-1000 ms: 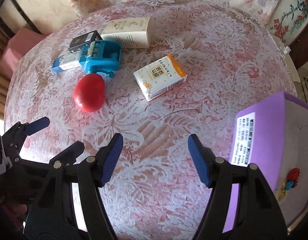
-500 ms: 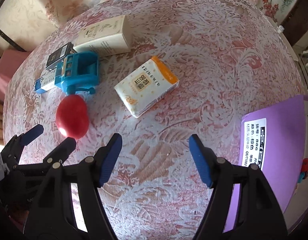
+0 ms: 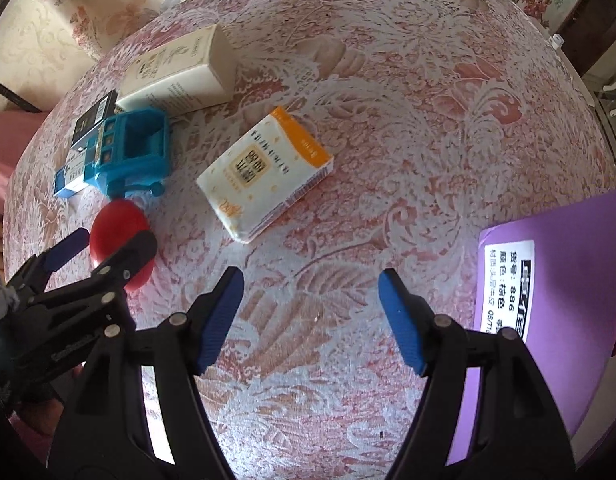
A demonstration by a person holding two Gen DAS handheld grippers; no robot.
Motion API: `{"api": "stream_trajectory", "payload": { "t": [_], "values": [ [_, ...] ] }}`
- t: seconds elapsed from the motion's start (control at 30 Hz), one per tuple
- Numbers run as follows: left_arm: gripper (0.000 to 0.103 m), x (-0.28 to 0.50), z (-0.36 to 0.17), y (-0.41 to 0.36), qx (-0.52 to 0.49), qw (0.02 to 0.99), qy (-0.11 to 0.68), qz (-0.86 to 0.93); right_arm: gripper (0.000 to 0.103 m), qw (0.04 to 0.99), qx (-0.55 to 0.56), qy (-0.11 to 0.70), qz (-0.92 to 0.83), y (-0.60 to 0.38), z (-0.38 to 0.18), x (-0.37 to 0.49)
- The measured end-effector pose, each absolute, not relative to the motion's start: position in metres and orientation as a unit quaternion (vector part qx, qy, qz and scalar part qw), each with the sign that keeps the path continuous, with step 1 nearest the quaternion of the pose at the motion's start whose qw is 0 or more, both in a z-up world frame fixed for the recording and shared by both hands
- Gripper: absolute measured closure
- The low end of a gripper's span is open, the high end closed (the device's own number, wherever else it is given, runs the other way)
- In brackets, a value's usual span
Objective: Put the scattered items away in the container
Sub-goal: 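Withdraw both tools toward the red heart and white-and-orange packet, then lower the right tool onto the white-and-orange packet while the left tool approaches the red heart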
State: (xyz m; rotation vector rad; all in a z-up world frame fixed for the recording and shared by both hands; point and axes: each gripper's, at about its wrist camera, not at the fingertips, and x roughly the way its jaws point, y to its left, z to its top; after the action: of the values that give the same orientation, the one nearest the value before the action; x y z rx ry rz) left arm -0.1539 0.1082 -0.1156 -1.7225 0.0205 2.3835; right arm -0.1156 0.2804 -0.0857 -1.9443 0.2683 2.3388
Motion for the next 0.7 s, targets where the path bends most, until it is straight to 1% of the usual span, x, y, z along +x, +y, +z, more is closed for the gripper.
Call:
{"api": "stream_trajectory", "payload": {
  "t": [0.4,0.7],
  "values": [
    [0.0,-0.157,-0.127,0.086,-0.59,0.068,0.02,0.804,0.031,0.037,-0.639,0.094,0.763,0.27,-0.092,-0.14],
    [0.0,-0.165,-0.126,0.064,-0.588,0.049,0.024,0.807,0.031,0.056,-0.644,0.161,0.746,0.263,-0.098,-0.167]
  ]
}}
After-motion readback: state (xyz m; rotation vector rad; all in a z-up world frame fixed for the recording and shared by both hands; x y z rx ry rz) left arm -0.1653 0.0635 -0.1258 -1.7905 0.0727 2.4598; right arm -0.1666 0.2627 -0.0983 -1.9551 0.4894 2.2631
